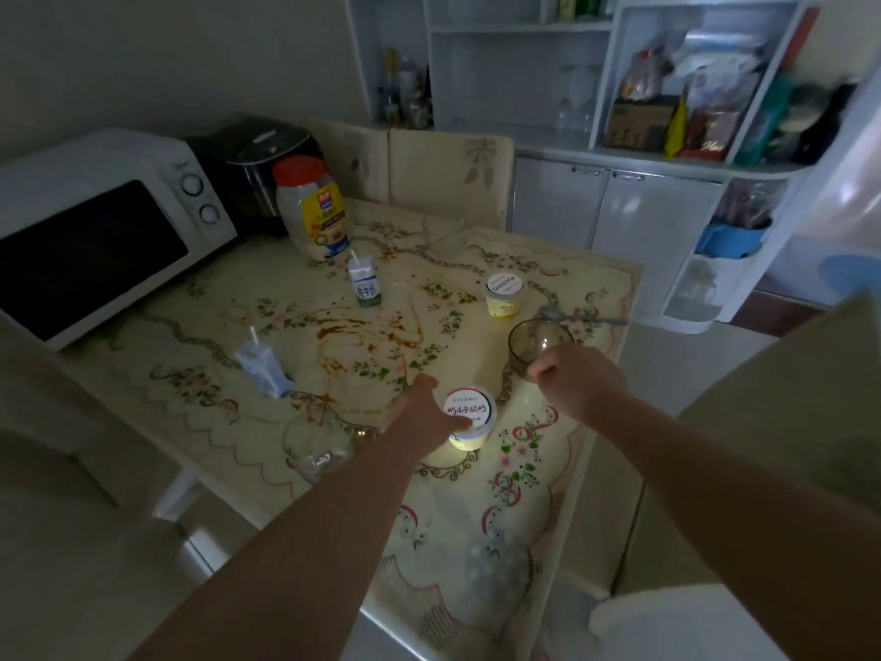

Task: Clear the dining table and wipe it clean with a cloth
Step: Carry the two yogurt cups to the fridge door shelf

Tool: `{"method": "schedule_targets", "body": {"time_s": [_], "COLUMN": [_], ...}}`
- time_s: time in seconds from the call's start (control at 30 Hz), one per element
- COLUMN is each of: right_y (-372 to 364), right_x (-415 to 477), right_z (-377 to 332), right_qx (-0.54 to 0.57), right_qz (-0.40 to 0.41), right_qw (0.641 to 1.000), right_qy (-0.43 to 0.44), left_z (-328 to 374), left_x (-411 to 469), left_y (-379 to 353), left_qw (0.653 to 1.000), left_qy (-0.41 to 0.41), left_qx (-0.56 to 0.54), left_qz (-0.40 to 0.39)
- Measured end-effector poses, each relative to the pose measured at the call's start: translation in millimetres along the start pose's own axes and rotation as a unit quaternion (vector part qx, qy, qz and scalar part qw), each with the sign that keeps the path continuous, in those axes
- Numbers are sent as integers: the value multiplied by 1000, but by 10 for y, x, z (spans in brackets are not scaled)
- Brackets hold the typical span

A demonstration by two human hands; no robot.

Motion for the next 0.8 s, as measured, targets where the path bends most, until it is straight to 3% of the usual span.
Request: {"method": "schedule_targets", "body": {"time_s": [0.2, 0.43, 0.67, 0.8], "right_y": [-85, -203, -273, -219], "right_x": [548, 995, 1190, 1293], "right_z": [47, 16, 26, 67], "right_qx": [-30, -84, -49, 9], "right_qz": [-33, -41, -55, -52], "right_qw": [999, 995, 997, 998], "right_qy": [20, 22, 29, 25], "left_z": [-57, -76, 35, 134], "left_x": [219, 279, 411, 545], "left_y": [-235, -418, -369, -125], "left_qw": [995, 991, 993, 999], "left_qy": [39, 40, 24, 36], "left_qx": [44, 58, 76, 7], "left_qz": [-79, -113, -87, -8]}}
Point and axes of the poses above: each hand's wrist, its own x-axis towards the middle knuckle, its own y-axis out of the back of the hand, z = x × y, the point moved 7 cm from there along x, towards the middle knuckle, and after that the axes turned 15 degrees about -x, right-handed, at the moved point
